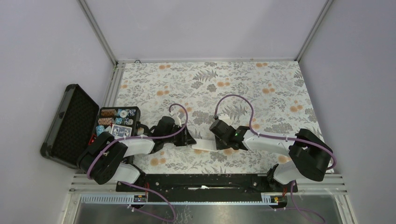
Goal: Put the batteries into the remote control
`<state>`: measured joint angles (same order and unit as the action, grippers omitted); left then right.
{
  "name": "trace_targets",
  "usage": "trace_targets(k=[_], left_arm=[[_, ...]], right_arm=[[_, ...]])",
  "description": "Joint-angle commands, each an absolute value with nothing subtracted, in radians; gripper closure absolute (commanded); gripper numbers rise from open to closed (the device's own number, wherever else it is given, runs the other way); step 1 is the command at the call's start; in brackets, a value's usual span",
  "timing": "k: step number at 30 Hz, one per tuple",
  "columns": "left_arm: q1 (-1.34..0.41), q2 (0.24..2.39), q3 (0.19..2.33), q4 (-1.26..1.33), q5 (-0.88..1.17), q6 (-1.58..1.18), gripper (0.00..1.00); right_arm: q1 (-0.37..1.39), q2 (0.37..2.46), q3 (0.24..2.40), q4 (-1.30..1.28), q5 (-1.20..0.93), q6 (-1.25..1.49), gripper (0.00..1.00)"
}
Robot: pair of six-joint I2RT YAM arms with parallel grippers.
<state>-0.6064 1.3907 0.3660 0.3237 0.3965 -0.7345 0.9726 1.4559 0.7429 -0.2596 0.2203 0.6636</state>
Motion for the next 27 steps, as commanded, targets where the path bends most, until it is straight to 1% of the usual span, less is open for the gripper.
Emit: trace_targets(k=[1,12,16,20,24,27], left_arm=[[-0.626,1.404,0.365,0.351,0.424,-0.731,0.68],[-0.64,1.416,0.373,0.353,0.422,-0.732,0.7],[-0.643,1.416,0.374,0.351,0.419,-0.73,0.7],[-0.642,1.402,0.38,0.319,0.393,-0.718,0.68],[-0.642,1.375,0.39,0.27,0.346,-0.699,0.61],[-0.643,1.358,0.405,0.227,0.307,-0.687,0.57]], right_arm=[[0.97,1.48,0.748,-0.202,0.169,0.697,0.78],[0.969,1.491,0.709,-0.087,0.038,0.729,0.82],[0.969,1.494,0.714,-0.079,0.036,0.722,0.82],[0.969,1.479,0.731,-0.149,0.128,0.674,0.78],[0.969,1.458,0.75,-0.204,0.189,0.621,0.73],[0.97,1.443,0.766,-0.244,0.226,0.575,0.67]])
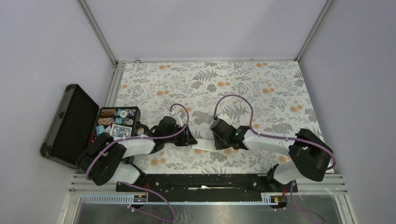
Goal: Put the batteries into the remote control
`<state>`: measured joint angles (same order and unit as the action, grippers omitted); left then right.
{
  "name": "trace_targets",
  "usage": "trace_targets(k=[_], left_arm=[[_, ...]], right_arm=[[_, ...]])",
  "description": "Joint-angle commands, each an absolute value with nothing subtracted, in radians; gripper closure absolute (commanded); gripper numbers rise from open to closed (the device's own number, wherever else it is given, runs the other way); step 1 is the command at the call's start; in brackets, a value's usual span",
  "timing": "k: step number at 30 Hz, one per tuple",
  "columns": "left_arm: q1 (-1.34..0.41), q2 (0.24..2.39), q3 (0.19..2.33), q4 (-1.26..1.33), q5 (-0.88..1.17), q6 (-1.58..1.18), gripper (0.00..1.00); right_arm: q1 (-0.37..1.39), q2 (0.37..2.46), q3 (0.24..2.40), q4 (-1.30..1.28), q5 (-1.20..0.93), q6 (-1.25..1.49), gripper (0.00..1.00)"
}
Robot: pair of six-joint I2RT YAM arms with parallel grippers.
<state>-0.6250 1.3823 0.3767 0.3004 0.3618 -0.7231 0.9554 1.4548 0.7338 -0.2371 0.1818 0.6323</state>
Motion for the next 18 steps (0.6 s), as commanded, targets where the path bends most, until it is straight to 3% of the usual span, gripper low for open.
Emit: trace_targets(k=[1,8,18], left_arm=[[-0.643,1.352,0.41,0.215,0.293,-0.685,0.56],[-0.643,1.296,0.442,0.11,0.181,-0.663,0.48],[-0.643,1.182,0.436,0.016,0.031,-0.667,0.41]], right_arm=[[0.969,1.438,0.773,-0.257,0.234,0.557,0.65],[0.97,1.357,0.793,-0.28,0.218,0.391,0.41],[0.969,1.367,0.861,-0.322,0.04,0.101,0.11]])
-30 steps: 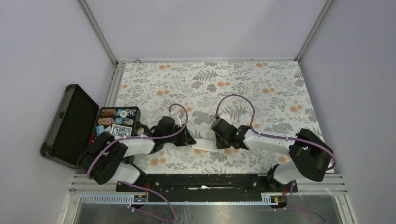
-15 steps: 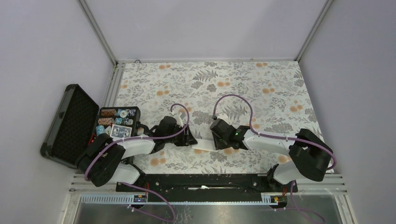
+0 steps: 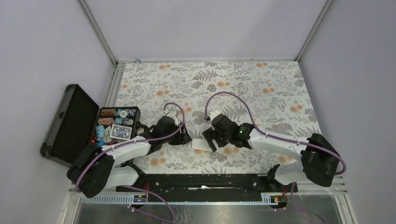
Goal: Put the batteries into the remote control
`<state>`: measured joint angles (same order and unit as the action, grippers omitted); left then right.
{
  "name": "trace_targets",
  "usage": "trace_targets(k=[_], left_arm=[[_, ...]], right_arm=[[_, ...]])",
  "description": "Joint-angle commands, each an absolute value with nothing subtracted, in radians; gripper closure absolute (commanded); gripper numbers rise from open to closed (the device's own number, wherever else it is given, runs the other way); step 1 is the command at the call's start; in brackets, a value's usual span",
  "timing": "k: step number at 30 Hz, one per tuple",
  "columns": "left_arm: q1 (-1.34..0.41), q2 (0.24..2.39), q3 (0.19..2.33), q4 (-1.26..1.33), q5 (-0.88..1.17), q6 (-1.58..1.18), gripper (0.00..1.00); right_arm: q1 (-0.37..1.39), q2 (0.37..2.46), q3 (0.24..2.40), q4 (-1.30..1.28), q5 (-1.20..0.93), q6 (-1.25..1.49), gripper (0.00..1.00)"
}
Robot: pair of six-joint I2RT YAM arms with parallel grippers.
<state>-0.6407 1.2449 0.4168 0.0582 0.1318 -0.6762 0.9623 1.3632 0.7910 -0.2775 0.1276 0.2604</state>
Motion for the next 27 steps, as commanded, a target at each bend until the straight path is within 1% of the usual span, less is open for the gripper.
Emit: trace_targets(k=[1,6,9,16,27], left_arm=[[-0.643,1.163,0.431,0.008,0.016,-0.67,0.4],[-0.641,1.051,0.404,-0.038,-0.065,-0.694,0.37],[-0.641,0.991,0.385,-0.045,-0.101,-0.728,0.35],[-0.641,0.882,0.341,-0.042,-0.12,-0.807,0.33],[-0.64,0.852,0.353,-0.064,-0.056,-0.848,0.31]], right_arm=[[0.969,1.377,0.876,-0.332,0.025,0.082,0.09],[0.969,1.441,0.925,-0.335,-0.036,0.051,0.02],[0.969,1.505,0.962,-0.337,-0.078,0.036,0.01],[0.969,1.584,0.998,-0.335,-0.091,-0.009,0.0],[0.969,1.707,1.005,-0.334,-0.091,-0.02,0.01]])
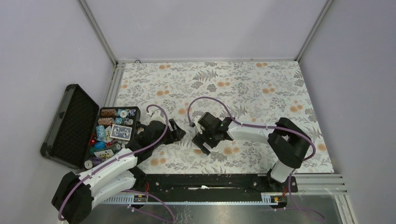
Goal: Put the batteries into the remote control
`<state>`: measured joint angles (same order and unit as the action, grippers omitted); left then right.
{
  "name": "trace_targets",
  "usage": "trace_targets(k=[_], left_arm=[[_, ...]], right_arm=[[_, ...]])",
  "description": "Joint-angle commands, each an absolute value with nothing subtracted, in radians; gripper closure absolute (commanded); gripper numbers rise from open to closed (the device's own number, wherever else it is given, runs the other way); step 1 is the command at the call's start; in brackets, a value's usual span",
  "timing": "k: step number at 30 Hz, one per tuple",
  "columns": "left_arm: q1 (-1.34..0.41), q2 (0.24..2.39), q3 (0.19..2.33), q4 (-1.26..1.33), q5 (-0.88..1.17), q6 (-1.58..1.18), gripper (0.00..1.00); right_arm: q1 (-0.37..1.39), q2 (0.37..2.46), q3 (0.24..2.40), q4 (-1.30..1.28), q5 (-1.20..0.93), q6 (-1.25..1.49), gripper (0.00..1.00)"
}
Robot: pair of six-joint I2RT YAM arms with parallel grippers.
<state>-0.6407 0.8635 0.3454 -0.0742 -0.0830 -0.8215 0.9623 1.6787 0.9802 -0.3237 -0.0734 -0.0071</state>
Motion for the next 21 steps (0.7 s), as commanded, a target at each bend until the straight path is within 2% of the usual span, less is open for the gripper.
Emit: trace_targets(k=[1,13,21], left_arm=[[-0.641,0.855,0.357,-0.067,-0.052,-0.848,0.31],[-0.641,0.9,0.398,-0.085,-0.012,-0.86,0.3],[-0.641,0.943,0.404,-0.062,-0.005,-0.868,0.3]], right_arm=[[0.969,1.711,1.001,-0.335,-0.094,-0.018,0.01],[0.971,1.753,0.98,-0.374,-0.108,0.061,0.1],[0.971,1.749,0.966,-0.375,-0.106,0.117,0.3]])
